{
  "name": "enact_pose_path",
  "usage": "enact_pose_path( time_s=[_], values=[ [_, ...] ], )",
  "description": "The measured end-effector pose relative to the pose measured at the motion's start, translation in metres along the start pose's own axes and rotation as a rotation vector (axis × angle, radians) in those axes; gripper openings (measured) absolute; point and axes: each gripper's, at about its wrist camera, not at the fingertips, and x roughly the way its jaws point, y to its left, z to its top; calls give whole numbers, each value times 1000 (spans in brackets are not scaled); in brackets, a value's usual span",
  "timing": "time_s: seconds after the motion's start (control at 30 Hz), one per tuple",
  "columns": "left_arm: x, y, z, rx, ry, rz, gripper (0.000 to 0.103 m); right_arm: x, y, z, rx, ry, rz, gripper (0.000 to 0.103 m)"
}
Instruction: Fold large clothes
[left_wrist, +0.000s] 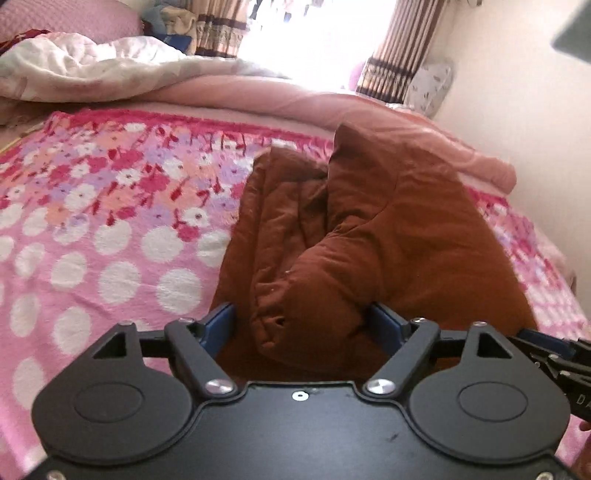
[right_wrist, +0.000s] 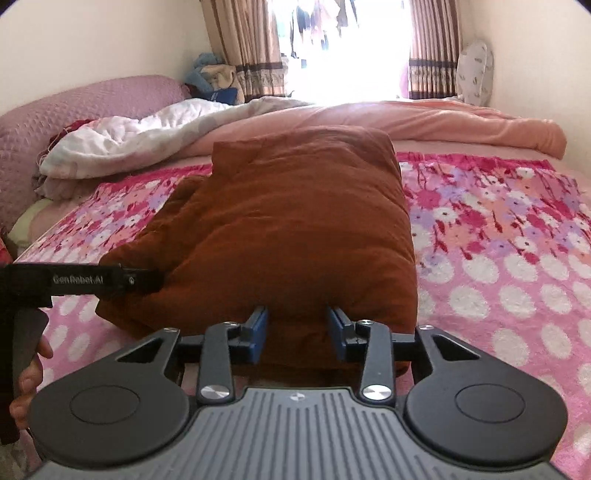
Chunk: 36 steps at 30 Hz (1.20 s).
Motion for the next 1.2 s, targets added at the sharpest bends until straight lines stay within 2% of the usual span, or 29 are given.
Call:
enact_pose_path(
  time_s=[0.07, 0.1, 0.13, 0.2, 0.3, 0.4, 0.5, 0.7, 0.93, 1.2],
  values=[
    [-22, -3, -1, -2, -22, 17, 80, -15, 1, 0, 12, -13, 1, 45],
    [-33, -5, -3, 7, -35, 20, 80, -23, 2, 0, 20, -19, -3, 49],
    [-46, -7, -5, 22, -51, 18, 80, -31, 2, 0, 24, -33, -5, 60],
    [-75, -13, -13, 57, -104, -6, 80, -51, 7, 0, 21, -79, -18, 75],
    [-107, -19, -25, 81, -152, -32, 80, -79, 18, -4, -11, -116, -20, 83],
    [-133, -25, -36, 94, -146, -47, 80, -99, 25, -8, -17, -135, -12, 87],
    [-155, -30, -52, 118, -174, -41, 80, -120, 32, -15, -8, -155, 7, 89],
    [-188, -31, -86, 119, -204, -45, 80, -155, 46, -40, 25, -180, -7, 89],
    [-223, -41, -127, 193, -257, -25, 80, -185, 63, -64, 44, -235, -23, 89],
    [-235, -41, -142, 177, -316, 45, 80, -198, 68, -82, 46, -281, -78, 89]
  ],
)
